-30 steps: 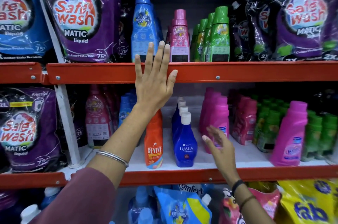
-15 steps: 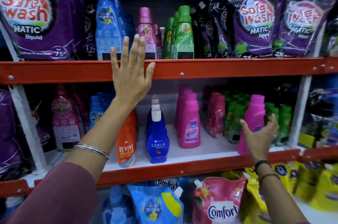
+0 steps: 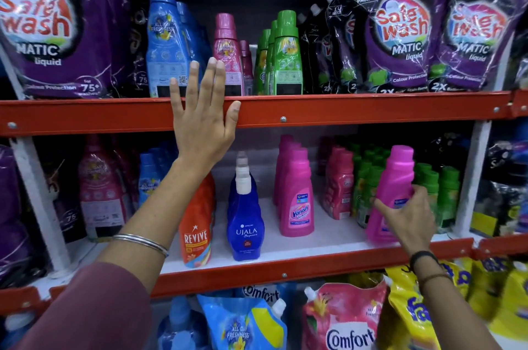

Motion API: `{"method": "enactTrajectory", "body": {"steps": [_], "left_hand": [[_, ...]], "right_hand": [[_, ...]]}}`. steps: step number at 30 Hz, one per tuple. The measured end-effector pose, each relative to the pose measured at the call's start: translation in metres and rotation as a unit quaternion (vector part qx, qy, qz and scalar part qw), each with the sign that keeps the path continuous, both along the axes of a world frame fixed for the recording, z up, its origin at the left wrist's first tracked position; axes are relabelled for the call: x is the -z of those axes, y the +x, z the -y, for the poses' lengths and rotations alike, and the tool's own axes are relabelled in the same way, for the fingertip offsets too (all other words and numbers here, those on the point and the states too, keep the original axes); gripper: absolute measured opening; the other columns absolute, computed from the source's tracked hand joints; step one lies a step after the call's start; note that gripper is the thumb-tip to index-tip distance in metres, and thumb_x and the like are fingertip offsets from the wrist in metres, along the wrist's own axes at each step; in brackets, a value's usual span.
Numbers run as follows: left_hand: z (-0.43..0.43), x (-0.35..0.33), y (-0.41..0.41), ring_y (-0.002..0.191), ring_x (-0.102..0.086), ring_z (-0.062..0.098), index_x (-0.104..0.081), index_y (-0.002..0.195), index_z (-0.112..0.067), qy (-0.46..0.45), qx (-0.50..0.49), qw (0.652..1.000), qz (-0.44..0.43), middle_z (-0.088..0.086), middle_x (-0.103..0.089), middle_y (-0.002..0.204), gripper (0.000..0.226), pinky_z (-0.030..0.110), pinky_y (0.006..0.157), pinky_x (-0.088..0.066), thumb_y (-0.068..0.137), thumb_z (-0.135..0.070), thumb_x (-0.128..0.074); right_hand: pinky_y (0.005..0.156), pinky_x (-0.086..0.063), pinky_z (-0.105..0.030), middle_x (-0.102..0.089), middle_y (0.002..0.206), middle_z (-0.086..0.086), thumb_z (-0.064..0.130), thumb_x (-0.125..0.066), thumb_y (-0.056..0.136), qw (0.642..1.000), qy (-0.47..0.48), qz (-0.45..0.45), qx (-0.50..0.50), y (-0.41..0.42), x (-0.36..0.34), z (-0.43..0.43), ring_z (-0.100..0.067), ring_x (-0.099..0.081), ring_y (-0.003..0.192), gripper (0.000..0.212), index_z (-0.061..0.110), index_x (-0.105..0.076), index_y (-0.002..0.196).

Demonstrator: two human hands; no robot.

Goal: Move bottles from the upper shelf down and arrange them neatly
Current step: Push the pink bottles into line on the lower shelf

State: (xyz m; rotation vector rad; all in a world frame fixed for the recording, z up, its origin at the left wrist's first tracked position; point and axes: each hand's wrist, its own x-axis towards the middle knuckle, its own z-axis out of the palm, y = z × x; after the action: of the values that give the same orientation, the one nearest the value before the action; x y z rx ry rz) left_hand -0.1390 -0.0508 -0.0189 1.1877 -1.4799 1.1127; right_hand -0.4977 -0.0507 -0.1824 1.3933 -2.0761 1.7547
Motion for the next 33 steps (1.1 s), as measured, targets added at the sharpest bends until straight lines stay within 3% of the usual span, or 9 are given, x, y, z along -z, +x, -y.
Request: {"method": "enactTrajectory", "body": {"steps": [8,11,17,25,33], "left_hand": [[0.001,0.001,0.001,0.148,-0.014,0.026,-0.016,0.152,-0.015,-0.005,0.002,1.000,0.003,0.003,-0.022,0.160,0.061,0.051,0.118,-0.005,0.102,-0.048,-0.024],[0.002,0.002,0.001,0.147,-0.016,0.027,-0.018,0.152,-0.014,-0.010,0.006,1.000,0.004,0.003,-0.024,0.159,0.061,0.053,0.118,-0.008,0.102,-0.048,-0.023],[0.004,0.001,0.002,0.147,-0.019,0.026,-0.020,0.151,-0.014,-0.023,0.006,1.000,0.009,0.003,-0.026,0.158,0.060,0.054,0.117,-0.011,0.102,-0.047,-0.026],[0.008,0.001,0.002,0.146,-0.021,0.026,-0.021,0.151,-0.014,-0.039,0.011,0.999,0.014,0.003,-0.028,0.158,0.059,0.052,0.117,-0.010,0.102,-0.047,-0.027],[0.004,0.001,0.000,0.146,-0.021,0.026,-0.023,0.151,-0.014,-0.024,0.011,1.000,0.002,0.004,-0.028,0.158,0.059,0.050,0.117,-0.009,0.102,-0.045,-0.029]], "right_hand": [[0.072,-0.045,-0.043,-0.062,0.114,-0.018,0.052,-0.083,0.055,0.999,-0.026,-0.007,-0.030,0.074,-0.038,-0.015,-0.040,-0.062,0.100,0.081,0.007,-0.045,0.111],[0.066,-0.039,-0.036,-0.062,0.107,-0.015,0.055,-0.082,0.055,0.998,-0.003,-0.017,-0.057,0.101,-0.032,-0.014,-0.036,-0.062,0.094,0.081,0.007,-0.043,0.108],[0.063,-0.039,-0.034,-0.055,0.096,-0.009,0.057,-0.080,0.056,0.995,0.020,-0.050,-0.083,0.140,-0.011,-0.003,-0.026,-0.050,0.077,0.080,0.009,-0.038,0.105],[0.068,-0.047,-0.042,-0.058,0.106,-0.017,0.060,-0.078,0.056,0.993,0.071,-0.072,-0.061,0.156,0.006,0.006,-0.038,-0.061,0.094,0.084,0.006,-0.039,0.107],[0.065,-0.045,-0.041,-0.058,0.107,-0.018,0.073,-0.069,0.055,0.991,0.087,-0.083,-0.058,0.154,0.011,0.004,-0.038,-0.062,0.093,0.092,0.004,-0.039,0.109]]}}
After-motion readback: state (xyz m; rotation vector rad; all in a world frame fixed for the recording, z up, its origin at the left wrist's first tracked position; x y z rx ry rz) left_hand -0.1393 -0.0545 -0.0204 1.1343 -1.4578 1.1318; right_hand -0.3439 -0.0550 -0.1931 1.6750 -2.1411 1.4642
